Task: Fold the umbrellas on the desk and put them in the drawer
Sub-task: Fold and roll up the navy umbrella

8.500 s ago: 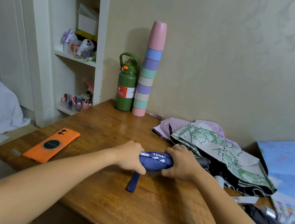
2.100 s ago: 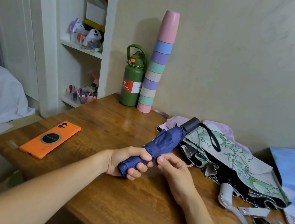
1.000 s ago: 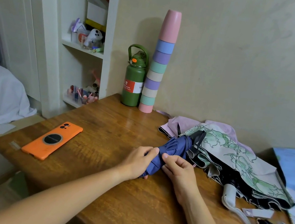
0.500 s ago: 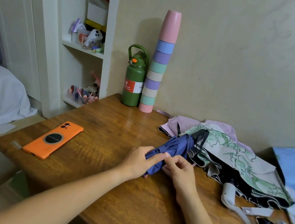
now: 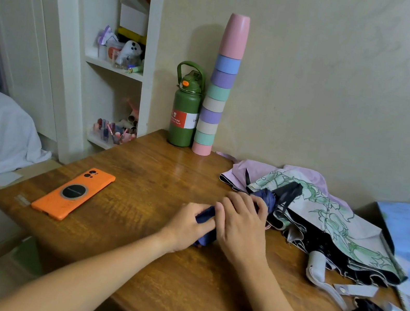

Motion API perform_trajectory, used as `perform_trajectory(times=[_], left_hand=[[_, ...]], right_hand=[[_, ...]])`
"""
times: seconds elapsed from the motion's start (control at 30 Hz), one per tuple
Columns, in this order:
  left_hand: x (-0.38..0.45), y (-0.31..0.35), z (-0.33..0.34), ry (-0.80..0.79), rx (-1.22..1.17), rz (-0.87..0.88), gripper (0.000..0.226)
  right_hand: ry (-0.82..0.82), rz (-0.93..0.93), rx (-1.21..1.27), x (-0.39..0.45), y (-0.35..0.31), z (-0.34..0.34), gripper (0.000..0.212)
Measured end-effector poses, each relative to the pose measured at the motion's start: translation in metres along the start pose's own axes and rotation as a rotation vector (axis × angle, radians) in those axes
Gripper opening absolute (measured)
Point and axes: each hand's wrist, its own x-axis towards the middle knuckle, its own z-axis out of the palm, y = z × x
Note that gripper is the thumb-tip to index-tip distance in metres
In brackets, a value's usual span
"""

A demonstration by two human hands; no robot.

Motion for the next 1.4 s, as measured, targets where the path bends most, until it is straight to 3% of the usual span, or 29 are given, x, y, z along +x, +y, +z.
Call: perform_trajectory(times=[0.1, 0.2, 0.27, 0.37, 0.47, 0.6, 0.7, 0.8, 0.87, 0.93, 1.03, 1.1, 1.23, 1.4], left_hand=[[-0.002, -0.001, 0.001, 0.019, 0.176, 0.114, 0.013], [-0.004, -0.004, 0.003, 0.047, 0.305, 0.223, 0.029], [-0.005, -0.008, 0.005, 0.066, 0.359, 0.299, 0.035], [-0.008, -0.009, 0.009, 0.052, 0.451, 0.432, 0.032], [-0.009, -0.006, 0.009, 0.007, 0.472, 0.49, 0.026], [-0.005, 0.001, 0.008, -0.025, 0.446, 0.459, 0.022], [0.002, 0.008, 0.013, -0.079, 0.607, 0.489, 0.026], [0.008, 0.026, 0.033, -0.103, 0.814, 0.699, 0.032], [0.012, 0.042, 0.056, -0.138, 0.836, 0.846, 0.03], [0.017, 0.059, 0.077, -0.121, 0.806, 0.95, 0.031], [0.024, 0.077, 0.098, -0.02, 0.768, 1.096, 0.027], [0.026, 0.081, 0.111, -0.011, 0.763, 1.145, 0.028], [0.027, 0.089, 0.15, -0.049, 0.759, 1.127, 0.04], [0.032, 0.113, 0.228, -0.164, 0.743, 0.989, 0.05]], right_hand=[[-0.106, -0.008, -0.087, 0.007, 0.005, 0.001, 0.049], [-0.36, -0.086, -0.18, 0.021, 0.012, -0.009, 0.069], [-0.511, -0.081, -0.18, 0.028, 0.021, -0.016, 0.074], [-0.59, -0.043, -0.149, 0.025, 0.036, -0.023, 0.075], [-0.505, -0.146, -0.128, 0.009, 0.049, -0.037, 0.083], [-0.354, -0.176, -0.176, -0.033, 0.076, -0.06, 0.045], [-0.108, -0.053, -0.22, -0.057, 0.093, -0.084, 0.042], [0.057, 0.111, -0.184, -0.054, 0.1, -0.112, 0.048], [-0.011, 0.159, -0.073, -0.044, 0.097, -0.128, 0.05], [-0.229, 0.194, 0.001, -0.038, 0.091, -0.137, 0.06], [-0.416, 0.141, -0.257, -0.054, 0.096, -0.138, 0.075], [-0.393, 0.148, -0.349, -0.066, 0.107, -0.144, 0.068], [-0.126, 0.167, -0.399, -0.092, 0.136, -0.16, 0.045], [-0.114, 0.284, -0.488, -0.13, 0.194, -0.191, 0.032]])
